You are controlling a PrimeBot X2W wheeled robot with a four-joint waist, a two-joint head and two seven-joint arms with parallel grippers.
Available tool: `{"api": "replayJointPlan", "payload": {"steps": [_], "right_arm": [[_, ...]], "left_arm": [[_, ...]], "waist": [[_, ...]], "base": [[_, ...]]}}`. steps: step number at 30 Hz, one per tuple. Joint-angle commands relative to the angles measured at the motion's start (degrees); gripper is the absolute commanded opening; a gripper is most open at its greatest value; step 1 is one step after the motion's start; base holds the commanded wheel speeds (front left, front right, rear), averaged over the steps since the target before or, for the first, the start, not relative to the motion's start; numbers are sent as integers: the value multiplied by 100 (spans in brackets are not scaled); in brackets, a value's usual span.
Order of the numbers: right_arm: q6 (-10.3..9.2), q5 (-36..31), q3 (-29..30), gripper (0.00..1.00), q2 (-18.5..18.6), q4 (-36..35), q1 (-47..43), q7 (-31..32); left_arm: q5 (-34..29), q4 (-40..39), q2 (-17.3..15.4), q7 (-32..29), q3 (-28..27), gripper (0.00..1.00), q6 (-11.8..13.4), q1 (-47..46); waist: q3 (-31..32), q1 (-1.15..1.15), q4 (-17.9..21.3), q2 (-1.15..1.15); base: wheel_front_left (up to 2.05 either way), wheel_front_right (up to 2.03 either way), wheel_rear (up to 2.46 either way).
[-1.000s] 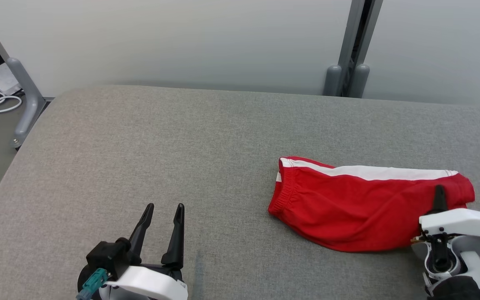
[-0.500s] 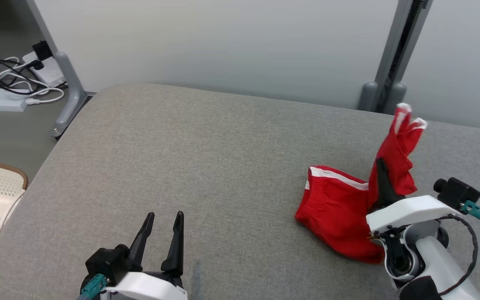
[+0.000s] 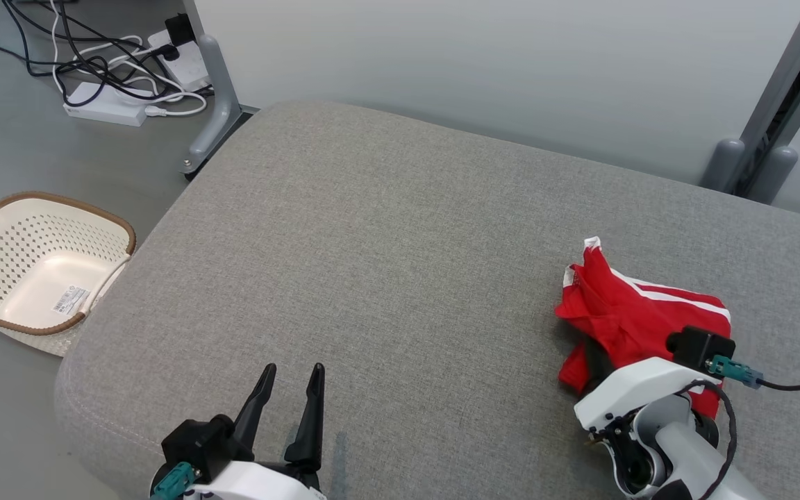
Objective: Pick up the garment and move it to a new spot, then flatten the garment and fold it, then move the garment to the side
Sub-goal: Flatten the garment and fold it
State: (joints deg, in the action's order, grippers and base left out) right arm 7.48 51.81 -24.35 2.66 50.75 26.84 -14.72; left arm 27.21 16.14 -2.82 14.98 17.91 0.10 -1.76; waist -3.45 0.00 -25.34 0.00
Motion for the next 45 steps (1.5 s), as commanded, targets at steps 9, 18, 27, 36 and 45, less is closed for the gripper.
{"api": "replayJointPlan", "payload": {"steps": [9, 18, 27, 36, 45], "right_arm": [[3, 325, -256, 100, 45, -203, 123, -56], [3, 605, -1065, 100, 45, -804, -37, -2], [3, 590, -1115, 100, 51, -1438, 262, 32], [3, -1317, -54, 100, 668, -2005, 567, -35], [2, -3431, 1267, 100, 1115, -3204, -419, 88]], "left_arm": [[-43, 27, -21, 20, -65, 100, 35, -85], [-114, 81, -22, 19, -203, 100, 3, -41], [-217, 73, -22, 20, -364, 100, -49, 55], [-240, -265, -21, 20, -552, 100, -87, 91], [-608, -876, -20, 19, -544, 100, 26, 28]], "waist": [[56, 0, 139, 0], [220, 0, 450, 0], [441, 0, 804, 0], [590, 0, 1310, 0], [442, 0, 1782, 0]], "base": [[0, 0, 0], [0, 0, 0], [0, 0, 0], [0, 0, 0], [0, 0, 0]]}}
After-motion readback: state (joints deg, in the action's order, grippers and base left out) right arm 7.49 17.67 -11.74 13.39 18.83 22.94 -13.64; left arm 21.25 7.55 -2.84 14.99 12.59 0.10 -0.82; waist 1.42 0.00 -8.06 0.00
